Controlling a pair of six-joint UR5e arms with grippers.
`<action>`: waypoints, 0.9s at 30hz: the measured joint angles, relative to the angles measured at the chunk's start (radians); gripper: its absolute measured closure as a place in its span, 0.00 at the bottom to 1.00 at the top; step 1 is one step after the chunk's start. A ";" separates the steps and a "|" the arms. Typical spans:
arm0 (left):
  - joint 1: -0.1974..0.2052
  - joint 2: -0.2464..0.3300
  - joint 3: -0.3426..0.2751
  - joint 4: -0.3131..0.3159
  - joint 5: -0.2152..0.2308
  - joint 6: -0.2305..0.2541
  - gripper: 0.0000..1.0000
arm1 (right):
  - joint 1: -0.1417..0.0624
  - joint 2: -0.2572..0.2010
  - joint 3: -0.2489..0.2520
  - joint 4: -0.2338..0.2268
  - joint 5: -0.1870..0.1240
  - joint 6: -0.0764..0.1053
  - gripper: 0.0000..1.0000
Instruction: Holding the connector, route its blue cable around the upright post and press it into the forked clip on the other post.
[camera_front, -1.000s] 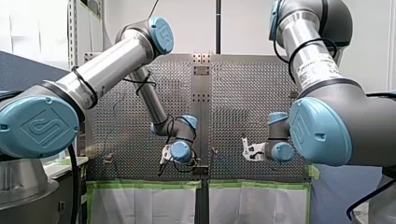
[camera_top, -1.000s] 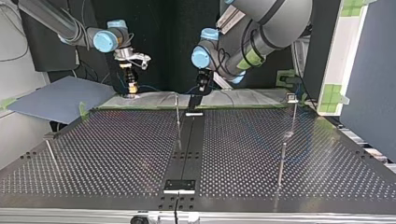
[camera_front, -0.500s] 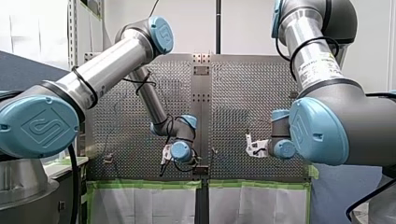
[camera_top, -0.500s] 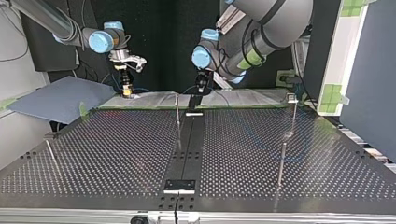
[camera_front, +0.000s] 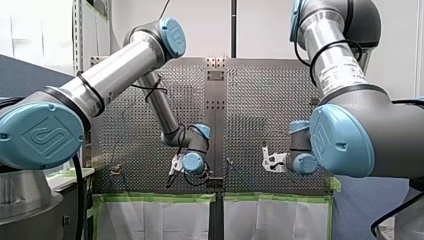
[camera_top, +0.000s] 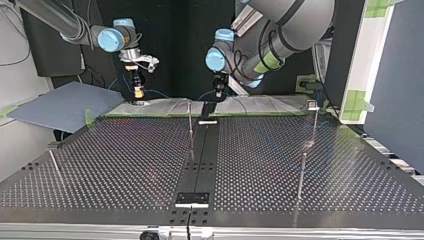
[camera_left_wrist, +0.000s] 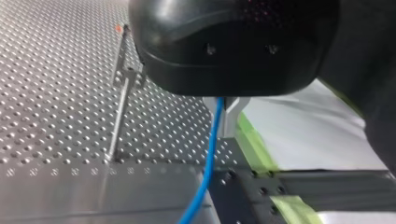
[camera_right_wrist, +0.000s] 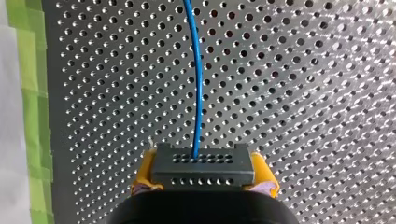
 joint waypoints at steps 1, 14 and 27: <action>0.001 0.000 -0.002 -0.001 -0.004 0.004 1.00 | -0.001 0.005 0.001 -0.007 0.000 0.001 0.44; 0.009 -0.004 -0.004 -0.004 -0.023 0.057 1.00 | -0.001 0.056 -0.002 -0.078 0.002 0.014 0.44; 0.014 -0.072 0.017 -0.003 0.019 0.039 1.00 | 0.002 0.144 -0.037 -0.090 0.002 0.019 0.44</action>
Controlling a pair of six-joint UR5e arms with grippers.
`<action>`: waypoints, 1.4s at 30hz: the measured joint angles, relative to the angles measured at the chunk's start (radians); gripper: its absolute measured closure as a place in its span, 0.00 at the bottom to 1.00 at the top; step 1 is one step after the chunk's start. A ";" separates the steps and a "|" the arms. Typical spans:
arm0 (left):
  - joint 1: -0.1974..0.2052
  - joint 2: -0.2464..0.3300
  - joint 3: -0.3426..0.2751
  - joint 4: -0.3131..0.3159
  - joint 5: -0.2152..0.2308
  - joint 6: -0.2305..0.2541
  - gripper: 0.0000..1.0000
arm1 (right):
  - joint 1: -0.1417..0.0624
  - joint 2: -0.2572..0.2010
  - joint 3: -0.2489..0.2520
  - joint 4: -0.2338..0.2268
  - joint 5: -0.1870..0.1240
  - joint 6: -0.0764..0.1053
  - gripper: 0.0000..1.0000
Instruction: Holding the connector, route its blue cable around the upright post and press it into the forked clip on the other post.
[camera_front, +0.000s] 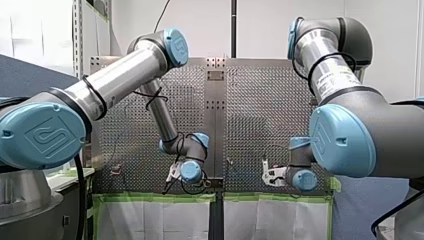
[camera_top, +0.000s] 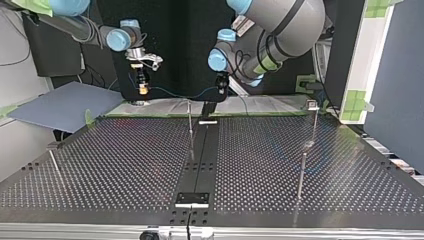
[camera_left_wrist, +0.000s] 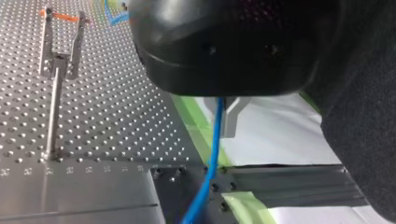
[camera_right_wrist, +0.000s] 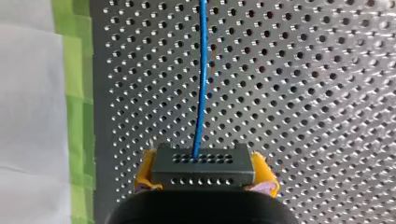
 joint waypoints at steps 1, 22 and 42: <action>0.000 -0.001 0.000 0.000 0.001 -0.002 1.00 | 0.001 0.006 -0.003 0.001 -0.001 0.000 0.44; -0.003 0.027 -0.018 -0.012 0.053 -0.020 1.00 | -0.006 0.009 -0.007 0.043 0.013 -0.052 0.44; 0.009 0.131 -0.065 -0.013 0.059 -0.030 1.00 | -0.010 -0.100 0.049 0.047 0.018 -0.052 0.44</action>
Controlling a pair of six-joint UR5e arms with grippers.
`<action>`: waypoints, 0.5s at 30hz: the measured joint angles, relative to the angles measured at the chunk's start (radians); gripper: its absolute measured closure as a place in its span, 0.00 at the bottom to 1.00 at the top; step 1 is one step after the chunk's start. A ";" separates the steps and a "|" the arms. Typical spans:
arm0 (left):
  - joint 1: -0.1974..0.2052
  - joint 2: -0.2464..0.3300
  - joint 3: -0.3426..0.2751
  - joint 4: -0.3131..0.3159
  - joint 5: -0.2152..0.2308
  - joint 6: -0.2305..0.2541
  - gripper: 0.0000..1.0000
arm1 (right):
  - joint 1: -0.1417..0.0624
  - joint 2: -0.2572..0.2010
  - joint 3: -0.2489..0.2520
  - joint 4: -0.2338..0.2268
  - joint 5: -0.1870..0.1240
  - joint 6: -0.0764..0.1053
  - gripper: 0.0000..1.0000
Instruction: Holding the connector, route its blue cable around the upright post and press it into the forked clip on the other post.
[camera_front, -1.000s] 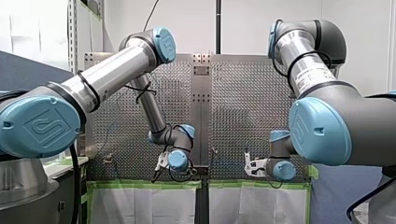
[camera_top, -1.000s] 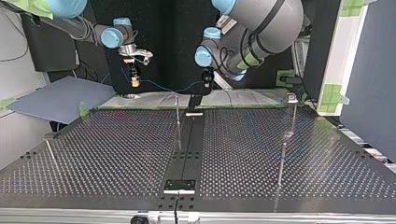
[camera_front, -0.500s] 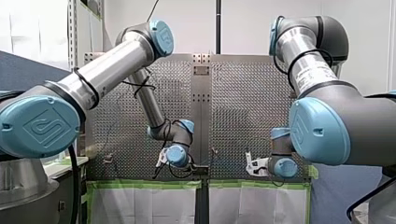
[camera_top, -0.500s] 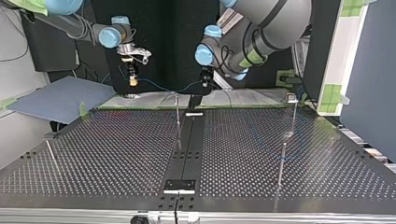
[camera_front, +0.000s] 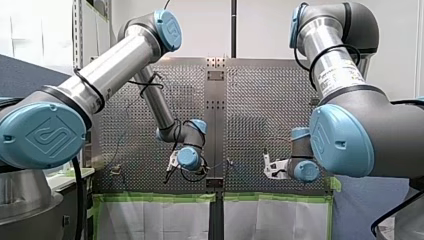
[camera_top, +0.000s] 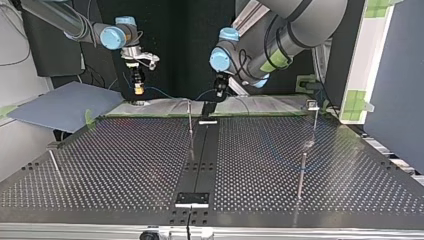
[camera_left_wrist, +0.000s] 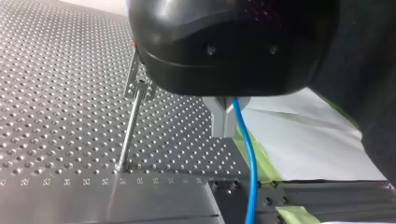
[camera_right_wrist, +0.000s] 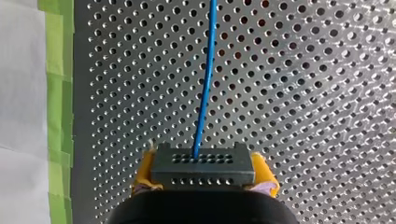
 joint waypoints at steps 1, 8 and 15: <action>0.000 0.000 0.000 0.000 0.000 0.000 1.00 | 0.000 0.000 0.000 -0.002 0.000 0.002 0.44; 0.003 0.000 0.000 0.002 0.000 -0.001 1.00 | 0.005 0.000 0.000 -0.012 -0.001 0.015 0.44; 0.007 -0.001 0.000 0.031 0.004 -0.023 1.00 | 0.000 0.000 0.000 -0.026 -0.006 0.038 0.44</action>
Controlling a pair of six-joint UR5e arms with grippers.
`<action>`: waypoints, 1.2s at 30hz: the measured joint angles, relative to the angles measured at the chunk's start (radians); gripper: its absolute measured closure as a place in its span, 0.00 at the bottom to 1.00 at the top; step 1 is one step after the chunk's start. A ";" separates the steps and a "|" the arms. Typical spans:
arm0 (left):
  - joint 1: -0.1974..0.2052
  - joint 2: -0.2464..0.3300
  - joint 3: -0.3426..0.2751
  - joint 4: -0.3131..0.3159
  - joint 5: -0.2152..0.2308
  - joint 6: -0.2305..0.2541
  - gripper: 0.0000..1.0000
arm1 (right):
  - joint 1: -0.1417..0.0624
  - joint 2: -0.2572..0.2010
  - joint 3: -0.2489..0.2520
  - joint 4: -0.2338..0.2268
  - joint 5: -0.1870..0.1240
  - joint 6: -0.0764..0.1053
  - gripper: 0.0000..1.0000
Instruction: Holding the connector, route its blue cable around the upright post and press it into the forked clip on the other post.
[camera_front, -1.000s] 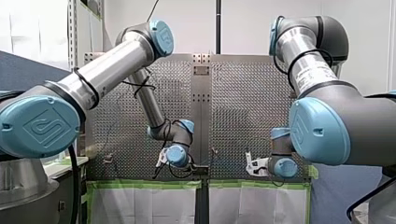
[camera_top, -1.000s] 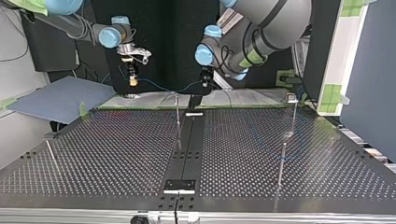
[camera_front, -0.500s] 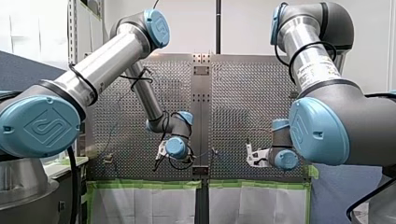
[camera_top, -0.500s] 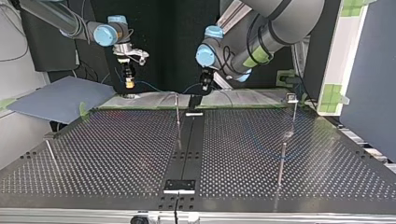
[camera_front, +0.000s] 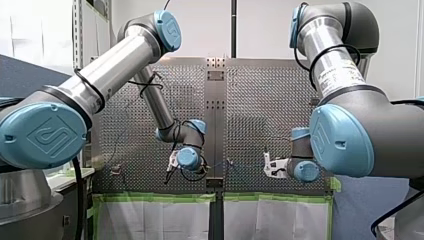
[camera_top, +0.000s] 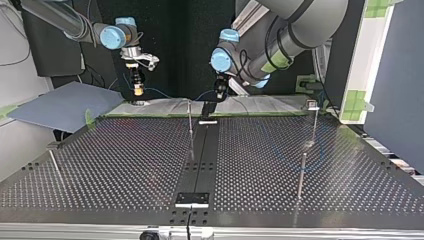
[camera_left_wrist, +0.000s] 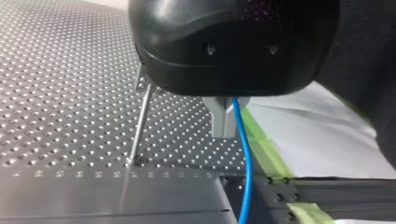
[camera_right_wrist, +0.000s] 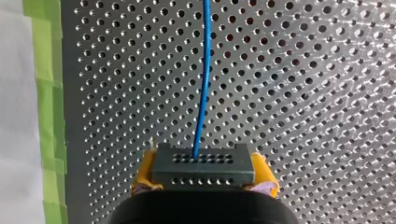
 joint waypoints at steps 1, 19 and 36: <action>0.001 0.000 0.000 0.003 0.004 -0.003 1.00 | 0.000 0.000 0.000 -0.003 0.000 0.002 0.44; 0.035 -0.041 0.015 0.020 0.097 -0.050 1.00 | -0.012 0.002 -0.009 -0.027 -0.001 0.038 0.44; 0.050 -0.042 0.023 0.025 0.140 -0.083 1.00 | -0.036 0.004 -0.012 -0.027 0.005 0.062 0.44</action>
